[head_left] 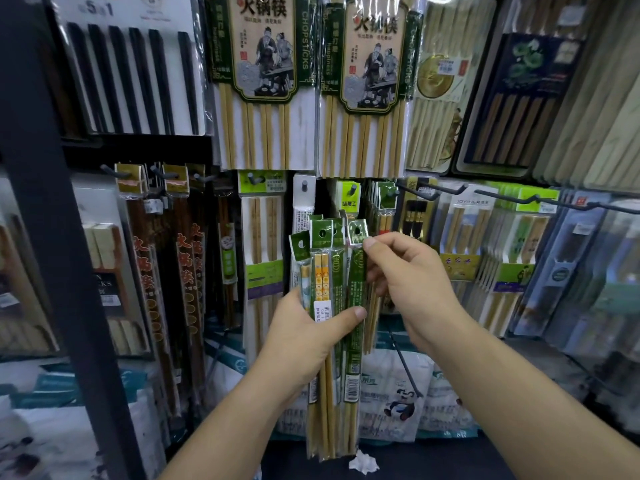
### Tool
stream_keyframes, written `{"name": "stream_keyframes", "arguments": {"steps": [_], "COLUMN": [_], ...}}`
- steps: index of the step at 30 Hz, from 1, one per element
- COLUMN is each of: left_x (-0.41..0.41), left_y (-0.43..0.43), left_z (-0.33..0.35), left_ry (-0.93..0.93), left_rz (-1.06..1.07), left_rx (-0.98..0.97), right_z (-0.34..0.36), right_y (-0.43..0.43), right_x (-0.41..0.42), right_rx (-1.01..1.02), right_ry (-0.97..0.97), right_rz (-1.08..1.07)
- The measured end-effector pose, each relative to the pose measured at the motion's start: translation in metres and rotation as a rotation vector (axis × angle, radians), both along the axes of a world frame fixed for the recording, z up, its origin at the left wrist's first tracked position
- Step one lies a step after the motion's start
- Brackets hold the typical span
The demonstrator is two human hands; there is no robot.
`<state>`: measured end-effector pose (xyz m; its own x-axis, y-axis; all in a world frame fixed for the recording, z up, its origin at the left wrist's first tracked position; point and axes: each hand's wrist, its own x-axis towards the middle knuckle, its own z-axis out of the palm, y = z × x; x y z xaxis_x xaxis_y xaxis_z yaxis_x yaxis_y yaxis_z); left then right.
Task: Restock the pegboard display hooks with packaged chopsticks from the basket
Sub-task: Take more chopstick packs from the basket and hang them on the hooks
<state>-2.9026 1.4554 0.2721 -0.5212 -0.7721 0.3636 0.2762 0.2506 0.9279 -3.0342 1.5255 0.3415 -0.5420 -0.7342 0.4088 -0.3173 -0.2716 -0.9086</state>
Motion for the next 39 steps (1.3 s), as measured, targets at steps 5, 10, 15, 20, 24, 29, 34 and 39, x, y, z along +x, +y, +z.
{"name": "stream_keyframes", "arguments": {"steps": [5, 10, 15, 20, 24, 29, 34, 39], "left_x": [0.000, 0.002, 0.002, 0.001, 0.000, 0.001, 0.001, 0.002], "left_y": [-0.001, -0.004, -0.004, -0.003, -0.002, -0.001, -0.001, -0.001], "left_z": [0.000, -0.001, -0.001, -0.002, -0.001, -0.001, 0.001, 0.002], "left_ry": [0.014, 0.036, 0.001, -0.012, 0.000, 0.050, 0.048, 0.050], "left_rz": [-0.002, -0.001, 0.000, 0.002, -0.009, -0.030, -0.019, -0.037], "left_rx": [0.026, 0.088, 0.098, 0.086, 0.084, 0.102, 0.045, -0.011], "right_z": [0.020, 0.032, 0.029, 0.025, 0.021, 0.010, -0.001, -0.005], "right_y": [-0.001, -0.008, -0.014, -0.021, -0.026, -0.020, -0.002, 0.003], "right_x": [-0.011, -0.023, -0.030, -0.034, -0.036, -0.032, -0.009, -0.001], "right_rx": [-0.115, -0.181, -0.163, -0.134, -0.120, -0.123, -0.028, -0.010], "right_ry": [-0.013, -0.025, -0.025, 0.003, 0.050, 0.058, 0.132, 0.162], "right_rz": [-0.077, -0.206, -0.235, -0.280, -0.331, -0.376, -0.038, 0.070]}}
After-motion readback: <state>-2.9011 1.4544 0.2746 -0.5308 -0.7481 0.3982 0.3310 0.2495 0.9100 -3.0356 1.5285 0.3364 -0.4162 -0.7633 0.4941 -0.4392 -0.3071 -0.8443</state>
